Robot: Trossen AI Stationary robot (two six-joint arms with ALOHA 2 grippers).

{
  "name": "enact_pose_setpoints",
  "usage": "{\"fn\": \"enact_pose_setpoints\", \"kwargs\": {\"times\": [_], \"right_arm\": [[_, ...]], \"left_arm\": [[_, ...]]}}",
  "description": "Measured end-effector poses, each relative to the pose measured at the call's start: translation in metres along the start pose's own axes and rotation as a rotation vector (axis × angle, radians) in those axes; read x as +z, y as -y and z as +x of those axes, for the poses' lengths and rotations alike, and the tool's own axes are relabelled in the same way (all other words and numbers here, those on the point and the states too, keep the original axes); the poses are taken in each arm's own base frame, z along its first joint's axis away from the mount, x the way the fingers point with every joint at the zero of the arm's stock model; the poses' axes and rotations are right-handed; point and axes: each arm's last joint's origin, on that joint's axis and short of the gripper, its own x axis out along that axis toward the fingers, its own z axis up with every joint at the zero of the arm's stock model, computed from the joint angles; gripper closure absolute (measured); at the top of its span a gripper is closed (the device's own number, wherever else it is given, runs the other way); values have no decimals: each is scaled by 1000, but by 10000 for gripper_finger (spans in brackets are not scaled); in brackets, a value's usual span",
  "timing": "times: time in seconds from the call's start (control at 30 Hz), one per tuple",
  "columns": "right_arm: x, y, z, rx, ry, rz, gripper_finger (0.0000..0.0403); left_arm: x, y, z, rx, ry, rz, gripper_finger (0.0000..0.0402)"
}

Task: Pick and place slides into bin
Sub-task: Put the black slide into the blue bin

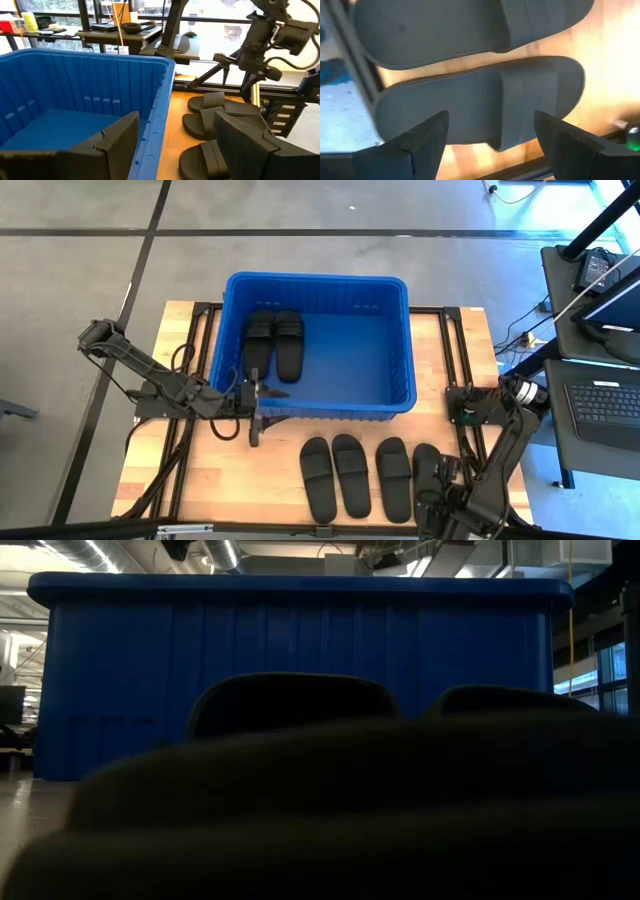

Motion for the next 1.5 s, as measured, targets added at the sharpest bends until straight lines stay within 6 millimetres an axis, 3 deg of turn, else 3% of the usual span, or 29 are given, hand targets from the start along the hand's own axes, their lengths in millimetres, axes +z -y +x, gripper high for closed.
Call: {"fn": "enact_pose_setpoints", "kwargs": {"times": [0.3, 0.53, 0.8, 1.03, 1.1, 1.27, 1.5], "right_arm": [[-2, -10, 35, -189, -55, -93, 109], [-4, -10, 66, -440, -97, -19, 131], [-2, -16, 80, -465, -61, -27, 228], [-3, -16, 80, -458, -87, -17, 362], [-3, -16, 78, -445, -101, -11, 386], [-2, -12, 53, -365, -82, 116, 383], [9, 4, -22, -57, -31, 188, 388]], "left_arm": [[-3, -3, 1, 16, -28, 18, 153], [-3, -3, 1, 16, -28, 18, 153], [-3, -3, 1, 15, -28, 16, 153], [-3, -3, 1, 15, -28, 15, 153], [-3, -3, 1, 15, -28, 15, 153], [-3, -2, 1, 13, -28, 11, 153], [-3, -2, 1, 14, -27, 10, 153]]}}
